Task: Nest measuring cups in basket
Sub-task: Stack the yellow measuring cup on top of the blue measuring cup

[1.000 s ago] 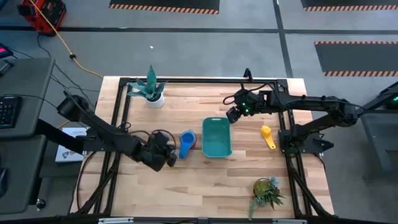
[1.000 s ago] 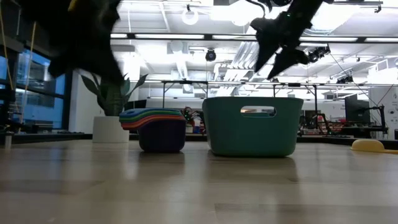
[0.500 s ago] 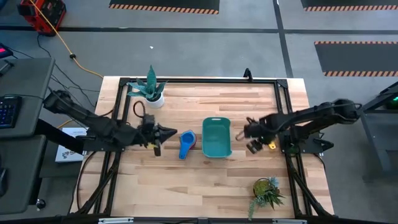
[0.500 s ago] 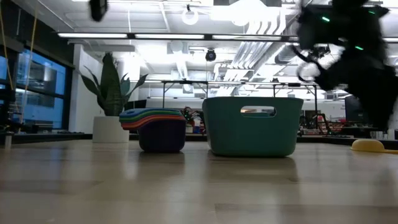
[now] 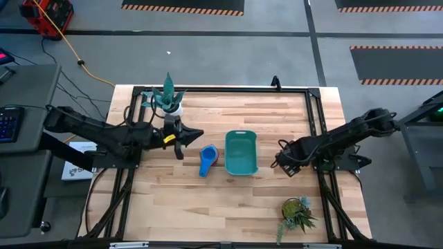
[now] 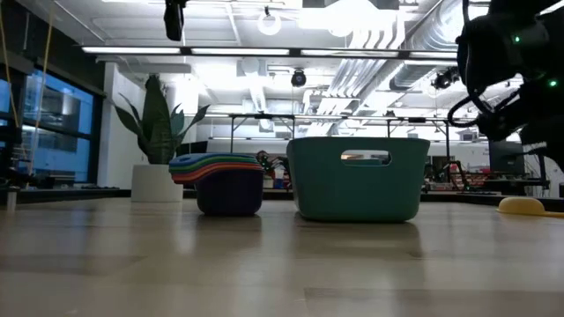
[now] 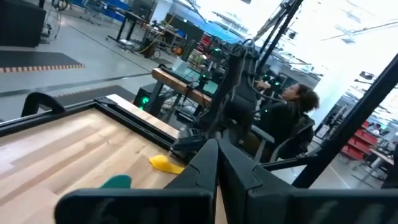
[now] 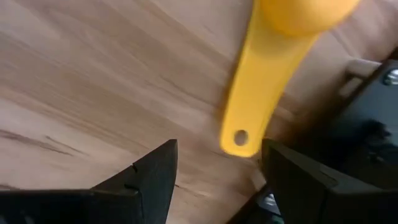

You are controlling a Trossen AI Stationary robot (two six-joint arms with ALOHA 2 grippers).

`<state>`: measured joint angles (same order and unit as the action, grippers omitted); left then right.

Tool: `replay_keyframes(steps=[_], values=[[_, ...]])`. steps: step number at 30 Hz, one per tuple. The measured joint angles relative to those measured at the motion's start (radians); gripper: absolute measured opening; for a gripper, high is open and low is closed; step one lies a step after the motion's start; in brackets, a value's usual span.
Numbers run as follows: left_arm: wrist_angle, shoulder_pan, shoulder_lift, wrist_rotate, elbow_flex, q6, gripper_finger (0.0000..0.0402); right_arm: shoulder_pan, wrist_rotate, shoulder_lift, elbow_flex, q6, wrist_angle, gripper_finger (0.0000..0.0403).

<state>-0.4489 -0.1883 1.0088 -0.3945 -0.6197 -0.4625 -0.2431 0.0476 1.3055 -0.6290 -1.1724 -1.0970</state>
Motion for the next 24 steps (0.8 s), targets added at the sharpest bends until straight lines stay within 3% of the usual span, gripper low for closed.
replay_keyframes(steps=[14, 18, 24], values=[[0.023, 0.064, -0.014, 0.108, 0.0, 0.027, 0.0, -0.013, -0.02, 0.238, -0.011, -0.111, 0.001, 0.0214], [0.036, 0.082, -0.049, 0.139, 0.0, 0.055, 0.0, -0.013, -0.012, 0.268, -0.013, -0.157, 0.002, 0.0167], [0.11, 0.13, -0.163, 0.18, 0.0, 0.105, 0.0, -0.004, -0.012, 0.275, -0.01, -0.199, 0.015, 0.0057]])
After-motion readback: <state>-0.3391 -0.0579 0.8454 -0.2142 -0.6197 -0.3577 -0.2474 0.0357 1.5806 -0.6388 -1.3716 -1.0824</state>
